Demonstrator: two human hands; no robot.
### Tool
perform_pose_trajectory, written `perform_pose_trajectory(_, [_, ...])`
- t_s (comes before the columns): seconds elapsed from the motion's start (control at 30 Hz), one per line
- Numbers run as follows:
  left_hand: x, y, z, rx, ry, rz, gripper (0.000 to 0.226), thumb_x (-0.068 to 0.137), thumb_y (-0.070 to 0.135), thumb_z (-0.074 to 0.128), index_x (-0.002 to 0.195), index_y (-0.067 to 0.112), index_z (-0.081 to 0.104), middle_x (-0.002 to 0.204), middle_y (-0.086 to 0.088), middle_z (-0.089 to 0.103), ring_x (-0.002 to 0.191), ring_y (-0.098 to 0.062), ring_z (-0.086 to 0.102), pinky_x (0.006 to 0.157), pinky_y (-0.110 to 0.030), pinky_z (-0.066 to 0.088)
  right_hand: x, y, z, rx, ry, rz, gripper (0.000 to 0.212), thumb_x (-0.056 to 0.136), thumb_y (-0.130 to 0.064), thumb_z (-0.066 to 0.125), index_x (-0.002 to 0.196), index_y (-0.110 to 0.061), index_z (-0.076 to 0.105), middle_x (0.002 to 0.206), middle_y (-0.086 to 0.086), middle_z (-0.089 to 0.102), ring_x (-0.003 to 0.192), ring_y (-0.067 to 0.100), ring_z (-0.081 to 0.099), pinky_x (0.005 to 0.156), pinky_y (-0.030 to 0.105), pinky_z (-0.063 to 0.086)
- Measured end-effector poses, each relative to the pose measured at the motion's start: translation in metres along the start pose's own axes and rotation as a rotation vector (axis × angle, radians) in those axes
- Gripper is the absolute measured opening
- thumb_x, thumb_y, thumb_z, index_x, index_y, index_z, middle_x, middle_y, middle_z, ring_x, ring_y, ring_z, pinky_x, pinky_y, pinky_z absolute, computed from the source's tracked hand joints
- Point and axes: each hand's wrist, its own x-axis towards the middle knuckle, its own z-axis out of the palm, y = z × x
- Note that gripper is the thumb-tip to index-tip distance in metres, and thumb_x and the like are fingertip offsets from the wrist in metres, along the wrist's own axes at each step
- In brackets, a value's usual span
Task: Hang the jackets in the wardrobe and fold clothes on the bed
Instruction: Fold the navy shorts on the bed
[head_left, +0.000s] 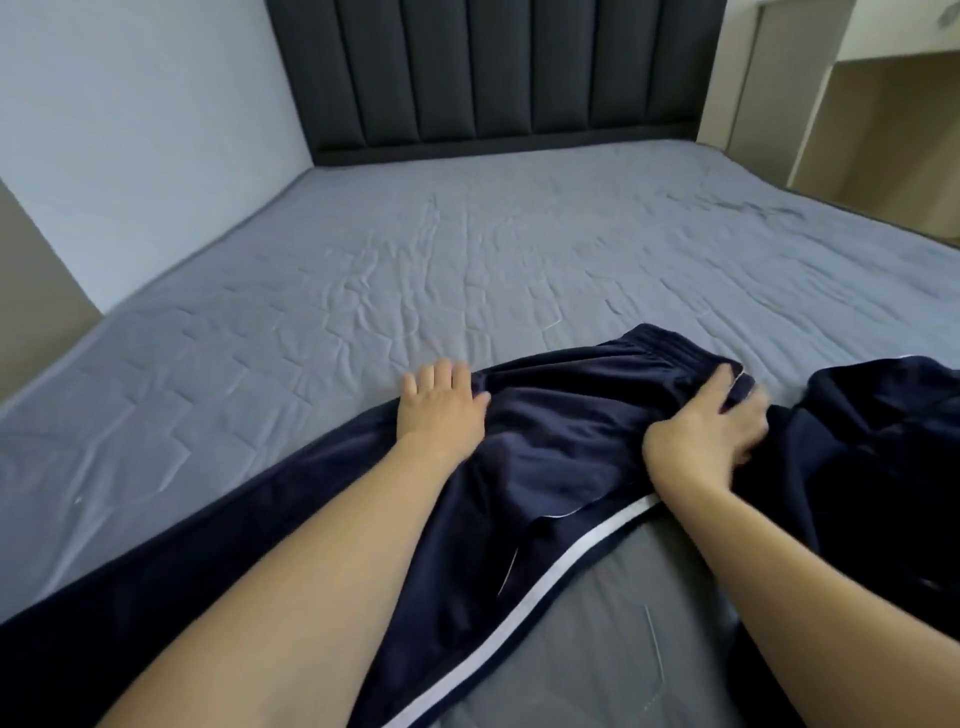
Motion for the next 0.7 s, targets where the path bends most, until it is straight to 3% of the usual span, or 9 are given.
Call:
perform_pose_trajectory(0.07, [-0.048,-0.018,0.004,-0.026,-0.076,0.008,0.07,0.097,0.059,0.011,0.154,0.019,0.008,0.159,-0.009,0.014,0.144,-0.029,0.013,0.115,-0.051,-0.003,-0.031,-0.013,0.009,-0.191,-0.09,-0.305,0.07,0.089,-0.016,0.046,0.153,-0.016,0.015,0.16,0.014,-0.006,0.146,0.032,-0.006,0.116,0.051,-0.004])
perform_pose_trajectory(0.13, [-0.106,-0.057,0.003,-0.042,-0.151,0.013,0.076,0.087,0.069,-0.009,0.153,0.031,-0.009,0.163,-0.001,-0.008,0.148,-0.023,-0.011,0.108,-0.051,-0.026,-0.065,-0.029,0.018,-0.252,-0.314,-0.463,0.063,0.096,-0.048,0.03,0.153,-0.025,0.016,0.161,0.005,-0.009,0.146,0.026,-0.013,0.112,0.055,-0.015])
perform_pose_trajectory(0.2, [-0.173,-0.109,-0.008,-0.043,-0.262,-0.067,0.077,0.078,0.076,-0.018,0.148,0.043,-0.019,0.162,0.004,-0.016,0.146,-0.017,-0.021,0.106,-0.05,-0.03,-0.096,-0.029,0.024,-0.421,-0.562,-0.537,0.066,0.092,-0.063,0.013,0.152,-0.034,0.012,0.162,-0.002,-0.006,0.147,0.023,-0.014,0.109,0.057,-0.02])
perform_pose_trajectory(0.33, [-0.245,-0.16,-0.035,0.019,-0.403,-0.238,0.078,0.071,0.083,-0.02,0.142,0.049,-0.028,0.159,0.005,-0.026,0.143,-0.02,-0.03,0.103,-0.061,-0.027,-0.088,0.001,0.012,-0.643,-0.543,-0.605,0.058,0.096,-0.047,0.024,0.152,-0.039,0.011,0.162,-0.005,-0.001,0.148,0.019,-0.007,0.112,0.06,-0.013])
perform_pose_trajectory(0.43, [-0.258,-0.144,-0.042,-0.048,-0.454,-0.173,0.087,0.069,0.086,-0.016,0.145,0.044,-0.024,0.157,0.006,-0.03,0.142,-0.022,-0.033,0.101,-0.067,-0.026,-0.095,-0.017,0.001,-0.513,-0.482,-0.454,0.058,0.092,-0.035,0.035,0.148,-0.031,0.026,0.162,0.004,0.004,0.148,0.022,-0.004,0.114,0.056,-0.011])
perform_pose_trajectory(0.53, [-0.264,-0.128,-0.045,-0.122,-0.441,-0.107,0.09,0.073,0.085,-0.009,0.149,0.039,-0.017,0.159,0.008,-0.024,0.143,-0.021,-0.03,0.104,-0.067,-0.023,-0.159,-0.053,-0.001,-0.081,-0.383,-0.322,0.056,0.087,-0.023,0.047,0.143,-0.017,0.038,0.161,0.008,0.007,0.146,0.028,0.004,0.117,0.05,0.003])
perform_pose_trajectory(0.63, [-0.29,-0.141,-0.058,-0.164,-0.44,-0.071,0.087,0.075,0.084,-0.001,0.15,0.041,-0.009,0.161,0.011,-0.016,0.144,-0.017,-0.027,0.105,-0.061,-0.027,-0.247,-0.089,-0.003,0.472,-0.356,0.098,0.065,0.085,-0.018,0.051,0.147,-0.019,0.032,0.16,0.0,0.005,0.143,0.027,0.013,0.115,0.043,0.023])
perform_pose_trajectory(0.7, [-0.321,-0.169,-0.066,-0.155,-0.464,-0.08,0.083,0.076,0.083,-0.001,0.149,0.045,-0.009,0.16,0.013,-0.018,0.144,-0.015,-0.028,0.103,-0.057,-0.031,-0.298,-0.112,-0.004,0.606,-0.319,0.391,0.068,0.084,-0.018,0.054,0.148,-0.019,0.03,0.157,-0.001,0.012,0.138,0.026,0.027,0.111,0.041,0.03])
